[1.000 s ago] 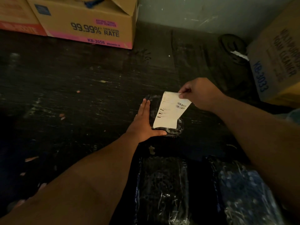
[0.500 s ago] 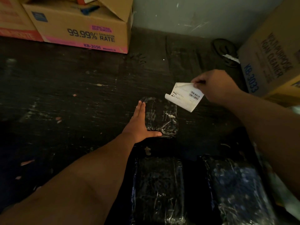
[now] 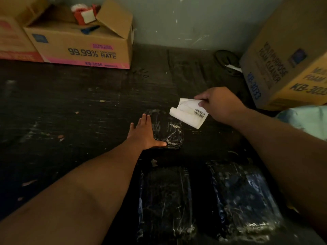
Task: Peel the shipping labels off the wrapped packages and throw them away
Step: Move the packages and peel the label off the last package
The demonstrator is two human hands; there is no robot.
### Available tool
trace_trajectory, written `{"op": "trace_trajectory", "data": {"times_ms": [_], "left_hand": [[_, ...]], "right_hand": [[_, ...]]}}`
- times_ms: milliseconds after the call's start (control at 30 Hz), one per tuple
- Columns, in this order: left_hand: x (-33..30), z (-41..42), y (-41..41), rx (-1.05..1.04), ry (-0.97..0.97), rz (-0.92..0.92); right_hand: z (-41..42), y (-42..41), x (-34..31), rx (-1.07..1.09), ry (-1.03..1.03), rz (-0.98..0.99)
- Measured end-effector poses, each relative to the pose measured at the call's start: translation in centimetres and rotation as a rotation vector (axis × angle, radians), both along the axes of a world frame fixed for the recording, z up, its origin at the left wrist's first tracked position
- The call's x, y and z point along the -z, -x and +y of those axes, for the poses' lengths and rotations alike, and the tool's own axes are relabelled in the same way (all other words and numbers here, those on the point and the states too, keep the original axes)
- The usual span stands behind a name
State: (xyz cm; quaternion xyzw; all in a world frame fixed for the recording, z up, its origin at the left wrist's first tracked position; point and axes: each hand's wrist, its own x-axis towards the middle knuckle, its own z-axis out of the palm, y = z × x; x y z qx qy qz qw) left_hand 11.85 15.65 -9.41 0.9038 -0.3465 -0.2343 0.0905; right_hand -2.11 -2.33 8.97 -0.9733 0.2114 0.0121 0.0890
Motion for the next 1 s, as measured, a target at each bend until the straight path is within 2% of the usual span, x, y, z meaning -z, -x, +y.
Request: {"op": "trace_trajectory", "data": {"times_ms": [233, 433, 767, 1000], "left_hand": [[-2.7, -1.0, 3.4, 0.035, 0.090, -0.032], [-7.9, -7.8, 8.8, 0.199, 0.221, -0.177], [-13.5, -23.7, 26.6, 0.491, 0.393, -0.220], [-13.4, -31.0, 36.4, 0.552, 0.465, -0.221]], "right_hand": [[-1.7, 4.1, -2.5, 0.025, -0.003, 0.003], [-7.0, 12.1, -6.7, 0.120, 0.093, 0.019], [-19.5, 32.0, -14.1, 0.350, 0.287, 0.128], [-25.2, 42.0, -14.7, 0.508, 0.328, 0.183]]}}
